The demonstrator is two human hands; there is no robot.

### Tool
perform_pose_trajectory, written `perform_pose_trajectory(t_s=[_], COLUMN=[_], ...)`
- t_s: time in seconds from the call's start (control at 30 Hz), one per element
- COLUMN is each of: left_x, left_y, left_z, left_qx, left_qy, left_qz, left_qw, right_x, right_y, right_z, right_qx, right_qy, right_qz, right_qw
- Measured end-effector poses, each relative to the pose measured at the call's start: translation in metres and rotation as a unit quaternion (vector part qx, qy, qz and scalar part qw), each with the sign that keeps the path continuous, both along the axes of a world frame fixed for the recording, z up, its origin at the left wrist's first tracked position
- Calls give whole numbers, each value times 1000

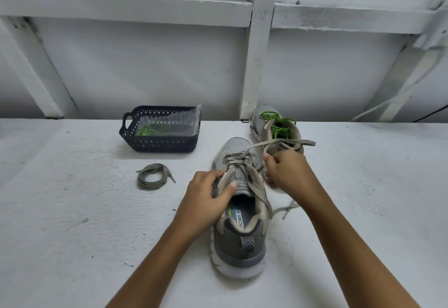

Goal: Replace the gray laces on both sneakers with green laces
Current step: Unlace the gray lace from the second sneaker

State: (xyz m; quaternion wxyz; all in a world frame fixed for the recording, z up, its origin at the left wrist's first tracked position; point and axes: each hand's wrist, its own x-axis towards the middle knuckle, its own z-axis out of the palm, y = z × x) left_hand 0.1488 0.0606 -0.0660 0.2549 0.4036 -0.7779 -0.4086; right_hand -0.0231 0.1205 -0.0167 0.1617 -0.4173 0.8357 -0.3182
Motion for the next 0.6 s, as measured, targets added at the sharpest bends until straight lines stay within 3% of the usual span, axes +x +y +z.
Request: perform_pose_trajectory(t_s=[0.13, 0.3, 0.6], left_x=[-7, -23, -47], left_y=[-18, -46, -67], left_z=[14, 25, 45], left_qx=[17, -45, -65], left_qy=[16, -93, -193], left_qz=[16, -48, -152], left_qw=[1000, 994, 967], right_x=[24, 41, 48], right_y=[25, 30, 27], right_z=[2, -12, -23], right_qx=[-57, -120, -137], right_qy=[12, -7, 1], right_qz=[23, 19, -8], right_qw=[998, 993, 991])
